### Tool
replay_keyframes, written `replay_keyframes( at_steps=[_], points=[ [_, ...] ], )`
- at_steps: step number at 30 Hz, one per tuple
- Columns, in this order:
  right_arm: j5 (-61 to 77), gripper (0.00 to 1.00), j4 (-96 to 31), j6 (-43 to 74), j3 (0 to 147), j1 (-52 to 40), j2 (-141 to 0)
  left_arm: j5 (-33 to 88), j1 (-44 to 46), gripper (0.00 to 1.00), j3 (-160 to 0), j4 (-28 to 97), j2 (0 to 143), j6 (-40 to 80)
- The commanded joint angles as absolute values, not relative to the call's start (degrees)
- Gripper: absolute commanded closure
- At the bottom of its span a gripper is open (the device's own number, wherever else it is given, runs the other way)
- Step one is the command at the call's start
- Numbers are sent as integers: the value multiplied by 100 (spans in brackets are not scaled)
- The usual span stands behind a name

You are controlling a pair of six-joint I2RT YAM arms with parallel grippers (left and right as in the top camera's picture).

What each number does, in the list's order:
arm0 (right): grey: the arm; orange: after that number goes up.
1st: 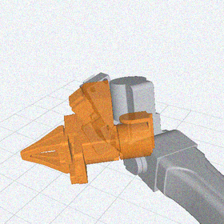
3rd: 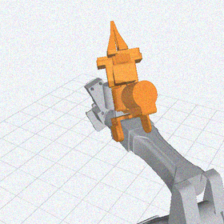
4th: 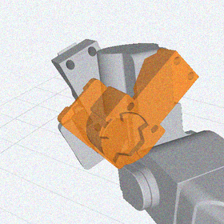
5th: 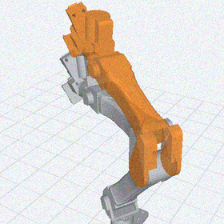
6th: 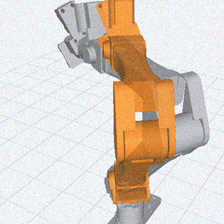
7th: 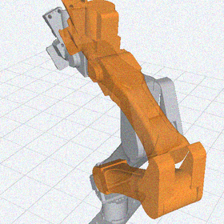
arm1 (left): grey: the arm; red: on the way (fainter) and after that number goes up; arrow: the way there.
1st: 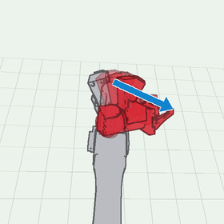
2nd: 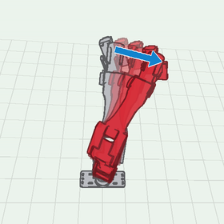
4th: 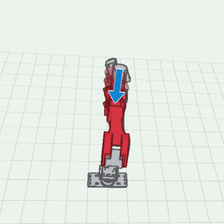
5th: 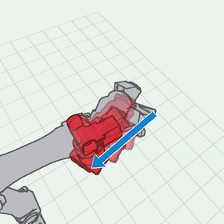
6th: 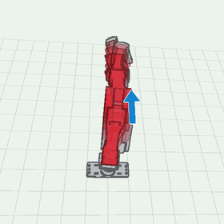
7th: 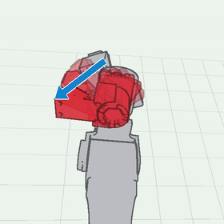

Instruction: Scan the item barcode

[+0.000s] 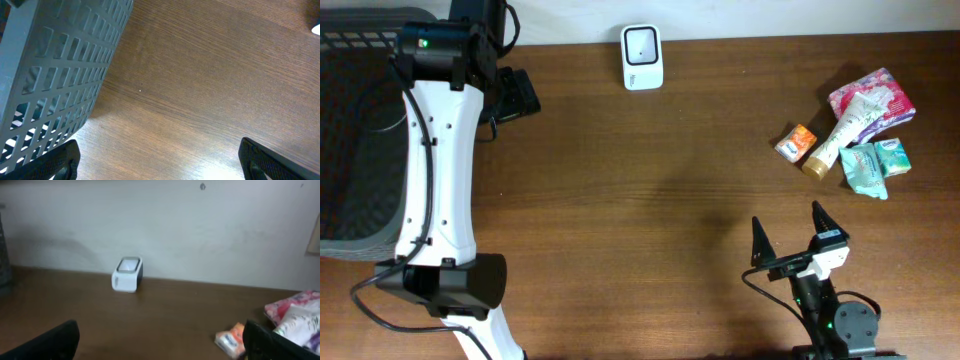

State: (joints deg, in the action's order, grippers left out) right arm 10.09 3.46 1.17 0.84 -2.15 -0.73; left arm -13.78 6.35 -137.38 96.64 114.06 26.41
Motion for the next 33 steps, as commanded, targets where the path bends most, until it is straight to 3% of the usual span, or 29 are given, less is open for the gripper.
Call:
replay_keyframes(
  at_steps=[1,11,17,33],
  points=[
    [910,1,-309,-113,32,-185,-19,-1422,650,1,-13791,9671,11286,2648],
    [91,1,-478,364,32,-185,-19,-1422,650,1,-13791,9673,11286,2648],
    [117,1,-482,-432,32,-185,-19,-1422,650,1,-13791,9673,11286,2648],
    [211,1,-451,-104,32,-185,-21,-1422,650,1,-13791,9671,11286,2648]
  ],
)
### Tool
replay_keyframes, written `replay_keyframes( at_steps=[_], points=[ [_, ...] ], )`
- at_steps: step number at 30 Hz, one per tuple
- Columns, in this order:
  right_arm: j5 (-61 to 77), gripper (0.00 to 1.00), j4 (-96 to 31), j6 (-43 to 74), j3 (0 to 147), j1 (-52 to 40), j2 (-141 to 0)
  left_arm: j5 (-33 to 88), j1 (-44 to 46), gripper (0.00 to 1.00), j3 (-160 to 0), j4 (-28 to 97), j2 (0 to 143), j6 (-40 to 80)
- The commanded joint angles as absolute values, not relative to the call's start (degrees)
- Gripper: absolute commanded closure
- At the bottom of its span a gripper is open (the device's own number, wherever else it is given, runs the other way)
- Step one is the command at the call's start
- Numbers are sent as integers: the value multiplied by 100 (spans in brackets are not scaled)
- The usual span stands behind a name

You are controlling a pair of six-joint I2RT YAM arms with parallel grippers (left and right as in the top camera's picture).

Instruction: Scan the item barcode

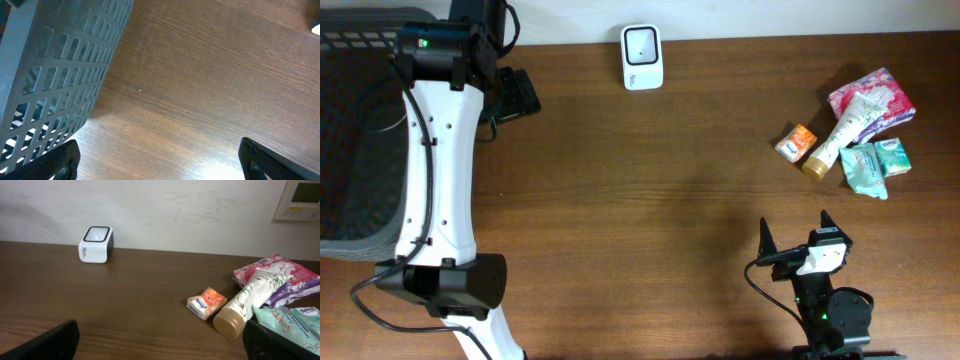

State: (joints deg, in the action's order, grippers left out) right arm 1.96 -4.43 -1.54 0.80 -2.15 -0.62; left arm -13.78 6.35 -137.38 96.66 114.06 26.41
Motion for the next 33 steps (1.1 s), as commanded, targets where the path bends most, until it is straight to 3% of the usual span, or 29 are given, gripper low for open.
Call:
replay_keyframes(
  at_steps=[1,15,17,22,26,29,33],
  points=[
    [209,2,-451,-104,32,-185,-21,-1422,650,1,-13791,9671,11286,2648],
    [211,1,-451,-106,32,-185,-21,-1439,650,1,-13788,9671,11273,2648],
    [209,1,-451,-104,32,-185,-21,-919,690,1,-13587,9653,10978,2650],
    [211,1,-451,-104,32,-185,-21,-880,1369,1,-9338,6917,8152,2646],
    [211,1,-451,-106,32,-185,-21,-906,1538,1,-6536,5854,6294,2648],
    [211,1,-451,-104,34,-185,-21,-628,1538,1,-5507,5898,5951,2650],
    [211,1,-451,-104,32,-185,-21,-722,1540,1,-5424,5896,5927,2600]
  ],
)
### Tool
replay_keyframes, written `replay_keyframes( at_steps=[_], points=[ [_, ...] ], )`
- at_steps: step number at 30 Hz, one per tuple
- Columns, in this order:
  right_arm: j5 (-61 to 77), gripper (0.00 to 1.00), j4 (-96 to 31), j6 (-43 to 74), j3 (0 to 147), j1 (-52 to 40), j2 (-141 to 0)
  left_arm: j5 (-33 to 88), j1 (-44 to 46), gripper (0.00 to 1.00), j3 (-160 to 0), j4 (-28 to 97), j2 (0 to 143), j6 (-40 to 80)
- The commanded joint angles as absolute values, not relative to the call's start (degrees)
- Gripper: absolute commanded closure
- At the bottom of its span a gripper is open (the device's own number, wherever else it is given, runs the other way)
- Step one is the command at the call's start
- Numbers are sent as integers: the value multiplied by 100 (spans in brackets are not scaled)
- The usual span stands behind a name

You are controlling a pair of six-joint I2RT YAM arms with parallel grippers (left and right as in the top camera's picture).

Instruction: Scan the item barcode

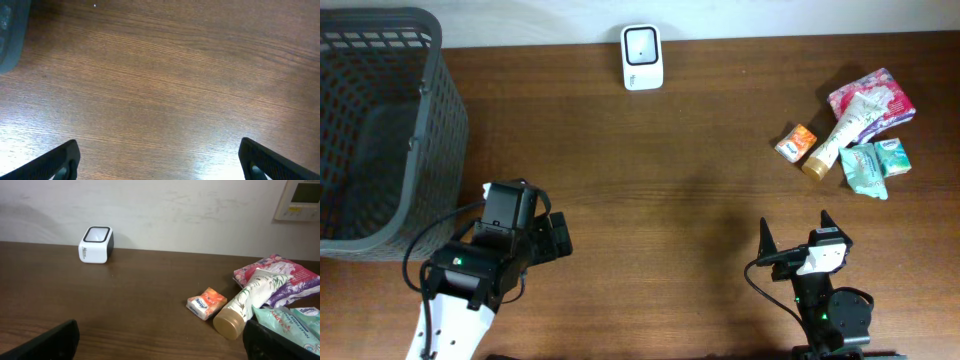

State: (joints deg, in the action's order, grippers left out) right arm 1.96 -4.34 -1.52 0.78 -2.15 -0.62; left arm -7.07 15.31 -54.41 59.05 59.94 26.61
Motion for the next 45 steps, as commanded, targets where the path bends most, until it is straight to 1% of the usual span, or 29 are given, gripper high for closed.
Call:
replay_keyframes(
  at_steps=[1,4,7,9,10,11,13,15,18,20,23,28,31,33,35,40,41,43,45],
  points=[
    [211,1,-451,-106,32,-185,-21,-725,1564,1,-5417,5896,5848,2578],
    [209,1,-451,-106,32,-185,-21,-716,1651,1,-4978,5363,5347,2117],
    [209,1,-451,-104,32,-185,-21,-379,1651,1,-3636,3905,4217,1763],
    [209,1,-451,-104,32,-185,-21,-329,1651,1,-3094,3048,3616,1730],
    [209,1,-451,-104,32,-185,-21,-60,1651,1,-2829,2596,3297,1306],
    [209,1,-451,-104,32,-185,-21,56,1651,1,-2718,2556,2958,1057],
    [211,1,-451,-106,32,-185,-21,117,1651,1,-2620,2530,2766,1055],
    [209,1,-451,-104,34,-185,-21,113,1645,1,-2235,2132,2652,1055],
    [211,1,-451,-106,32,-185,-21,390,1645,1,-1446,764,2373,716],
    [209,1,-451,-106,34,-185,-21,366,1612,1,-958,-80,2012,716],
    [209,1,-451,-104,32,-185,-21,405,1251,1,-576,-193,1459,718],
    [211,1,-451,-106,32,-185,-21,950,565,1,-49,-113,357,718],
    [211,1,-451,-106,32,-185,-21,947,248,1,-47,-21,16,718],
    [211,1,-451,-104,32,-185,-21,945,-62,1,-47,287,25,720],
    [211,1,-451,-104,32,-185,-21,805,-104,1,-47,381,25,720],
    [209,1,-451,-104,32,-185,-21,-167,60,1,-47,475,25,718],
    [211,1,-451,-104,32,-185,-21,-143,64,1,-47,478,25,718],
    [211,1,-451,-104,32,-185,-21,-106,64,1,-47,480,25,346],
    [211,1,-451,-104,32,-185,-21,-89,64,1,-47,480,25,309]
  ],
)
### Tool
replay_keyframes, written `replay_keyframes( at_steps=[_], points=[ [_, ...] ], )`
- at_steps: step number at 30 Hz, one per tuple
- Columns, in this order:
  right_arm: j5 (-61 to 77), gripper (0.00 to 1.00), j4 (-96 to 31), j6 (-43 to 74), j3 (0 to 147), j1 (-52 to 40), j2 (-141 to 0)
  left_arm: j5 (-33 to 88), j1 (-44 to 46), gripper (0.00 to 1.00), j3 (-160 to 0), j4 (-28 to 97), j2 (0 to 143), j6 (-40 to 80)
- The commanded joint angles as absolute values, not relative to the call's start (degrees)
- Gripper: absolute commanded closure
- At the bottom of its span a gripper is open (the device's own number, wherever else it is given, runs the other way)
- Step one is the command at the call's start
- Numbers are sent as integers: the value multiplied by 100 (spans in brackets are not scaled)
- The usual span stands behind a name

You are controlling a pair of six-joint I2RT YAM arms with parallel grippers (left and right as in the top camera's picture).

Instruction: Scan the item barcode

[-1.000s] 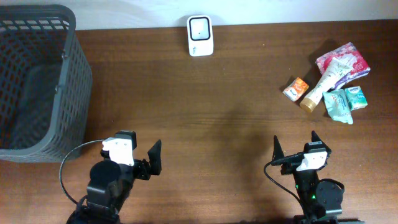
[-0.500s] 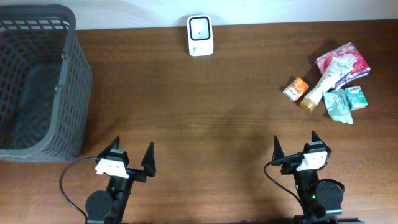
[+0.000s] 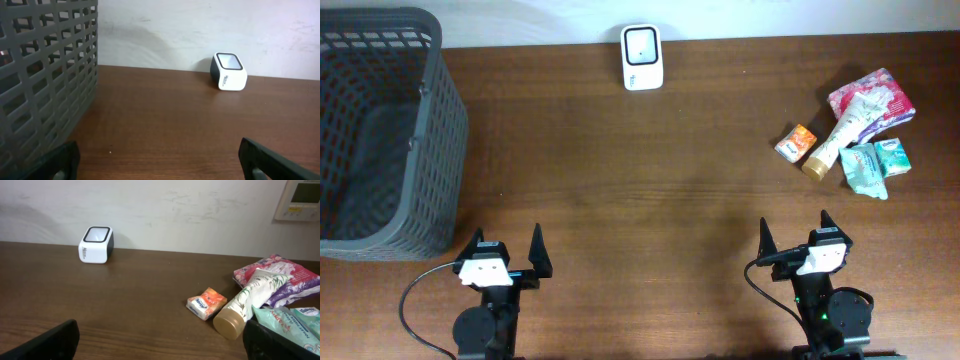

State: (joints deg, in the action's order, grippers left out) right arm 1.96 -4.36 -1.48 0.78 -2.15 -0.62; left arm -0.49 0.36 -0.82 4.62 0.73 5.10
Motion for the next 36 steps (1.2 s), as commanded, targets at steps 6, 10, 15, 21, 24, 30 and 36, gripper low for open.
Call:
replay_keyframes(
  at_steps=[6,10,15,21,24,30,36],
  points=[
    [211,1,-451,-104,32,-185,-21,-62,64,1,-47,484,25,292],
    [211,1,-451,-104,32,-185,-21,-64,64,1,-47,484,25,290],
    [211,1,-451,-104,32,-185,-21,-23,64,1,-47,484,25,99],
    [209,1,-451,-104,32,-185,-21,21,75,1,-47,484,25,102],
    [211,2,-451,-106,34,-185,-21,21,75,1,-47,484,25,106],
    [211,1,-451,-106,32,-185,-21,10,71,1,-47,475,25,187],
    [211,1,-451,-106,32,-185,-21,3,69,1,-49,478,30,187]
  ],
)
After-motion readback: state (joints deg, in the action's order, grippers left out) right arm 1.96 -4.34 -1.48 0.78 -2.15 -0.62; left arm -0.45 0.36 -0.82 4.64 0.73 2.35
